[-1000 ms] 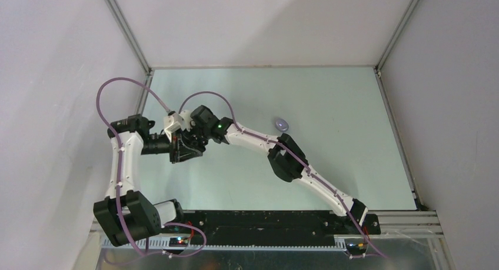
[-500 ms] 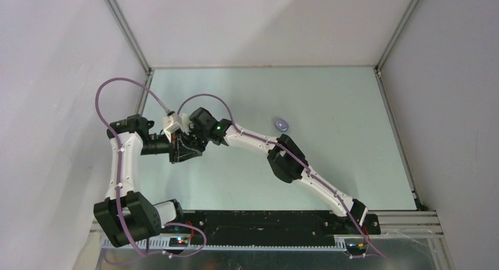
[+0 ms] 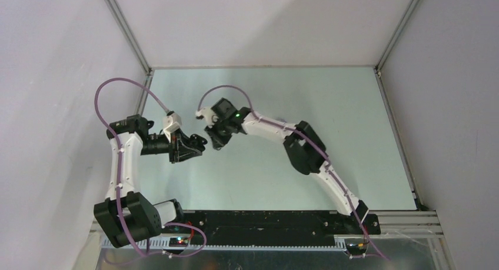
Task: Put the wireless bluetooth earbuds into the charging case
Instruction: Pick up the earbud from the center of the board, then place the earbud at the center of the board.
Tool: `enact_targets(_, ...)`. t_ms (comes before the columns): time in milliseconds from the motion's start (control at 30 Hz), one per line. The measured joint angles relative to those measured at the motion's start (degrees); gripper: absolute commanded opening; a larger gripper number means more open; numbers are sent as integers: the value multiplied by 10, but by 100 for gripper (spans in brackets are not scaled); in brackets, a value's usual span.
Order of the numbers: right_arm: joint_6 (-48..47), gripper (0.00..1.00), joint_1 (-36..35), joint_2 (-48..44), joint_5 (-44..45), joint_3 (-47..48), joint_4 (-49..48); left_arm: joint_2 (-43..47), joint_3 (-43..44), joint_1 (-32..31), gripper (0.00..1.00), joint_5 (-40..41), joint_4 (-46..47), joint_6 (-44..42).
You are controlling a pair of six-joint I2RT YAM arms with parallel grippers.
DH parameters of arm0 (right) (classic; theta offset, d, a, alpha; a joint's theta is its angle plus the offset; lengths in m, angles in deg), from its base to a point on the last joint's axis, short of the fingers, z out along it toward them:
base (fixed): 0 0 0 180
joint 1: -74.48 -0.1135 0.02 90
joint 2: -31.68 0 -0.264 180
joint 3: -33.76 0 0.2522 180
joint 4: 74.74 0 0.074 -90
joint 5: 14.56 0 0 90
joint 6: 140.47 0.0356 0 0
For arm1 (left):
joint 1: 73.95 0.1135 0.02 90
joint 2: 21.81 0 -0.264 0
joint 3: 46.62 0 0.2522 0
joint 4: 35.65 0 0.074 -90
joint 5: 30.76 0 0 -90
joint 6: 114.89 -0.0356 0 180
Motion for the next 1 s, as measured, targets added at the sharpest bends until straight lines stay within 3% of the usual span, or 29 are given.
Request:
enact_targets(233,-29,11,92,-203,-37,-238,-1,10,0,0,13,-5,0,0)
enact_targets(500,-100,11,233,-395,-76,-446,23,19,0,1,13,-10,0,-2)
enact_targets(833,-116,13,452,-422,-109,-500,45,21,-1,1,15,-13,0,-10)
enact_targets(1000,-111,15,491,-351,-101,-485,29,19,-1,1,16,-17,0,-10)
